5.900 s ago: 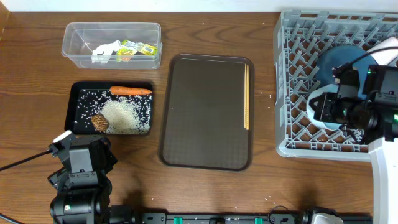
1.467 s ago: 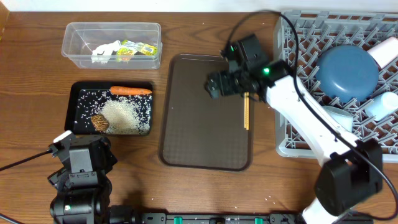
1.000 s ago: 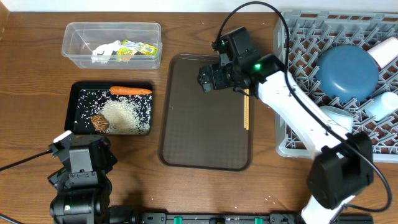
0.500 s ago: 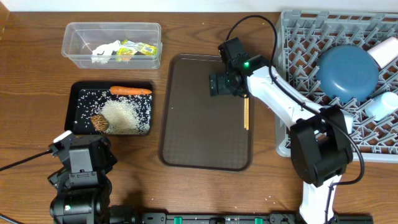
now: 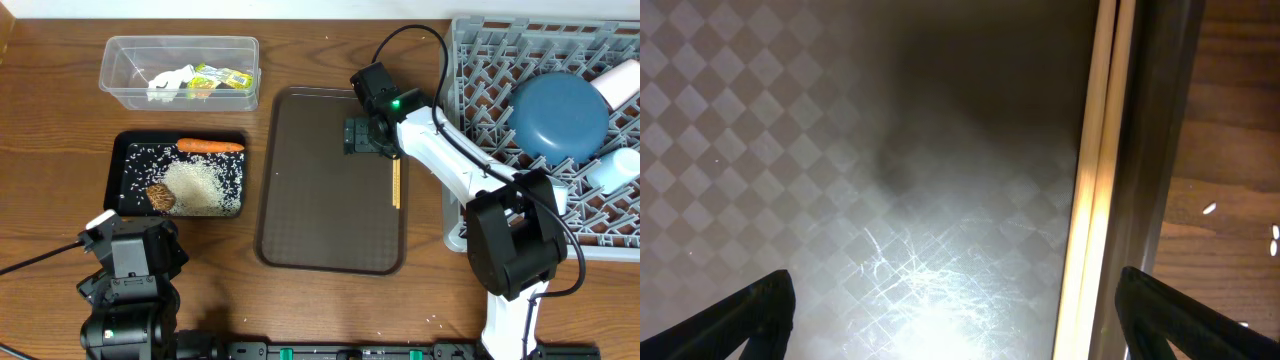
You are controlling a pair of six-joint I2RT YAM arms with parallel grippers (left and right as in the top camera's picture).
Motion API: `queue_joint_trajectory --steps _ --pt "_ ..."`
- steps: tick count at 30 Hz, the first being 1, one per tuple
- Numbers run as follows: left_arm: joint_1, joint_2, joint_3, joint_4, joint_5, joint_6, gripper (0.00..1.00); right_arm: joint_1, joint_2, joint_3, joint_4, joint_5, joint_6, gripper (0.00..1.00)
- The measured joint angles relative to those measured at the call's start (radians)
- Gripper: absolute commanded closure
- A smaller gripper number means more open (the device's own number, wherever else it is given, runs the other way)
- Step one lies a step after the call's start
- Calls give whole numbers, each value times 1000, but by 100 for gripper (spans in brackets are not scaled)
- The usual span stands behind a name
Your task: Sort waste into correct bins and load items into the dishwasher rack
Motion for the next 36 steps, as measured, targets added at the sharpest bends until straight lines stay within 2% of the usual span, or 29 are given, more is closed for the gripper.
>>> queue_joint_trajectory --steps 5,9,36 --pt "0 0 0 0 0 0 2 0 0 -1 0 8 22 5" --pt "0 0 0 0 0 0 2 0 0 -17 11 34 49 1" --pt "0 0 0 0 0 0 2 5 5 -96 127 39 62 1"
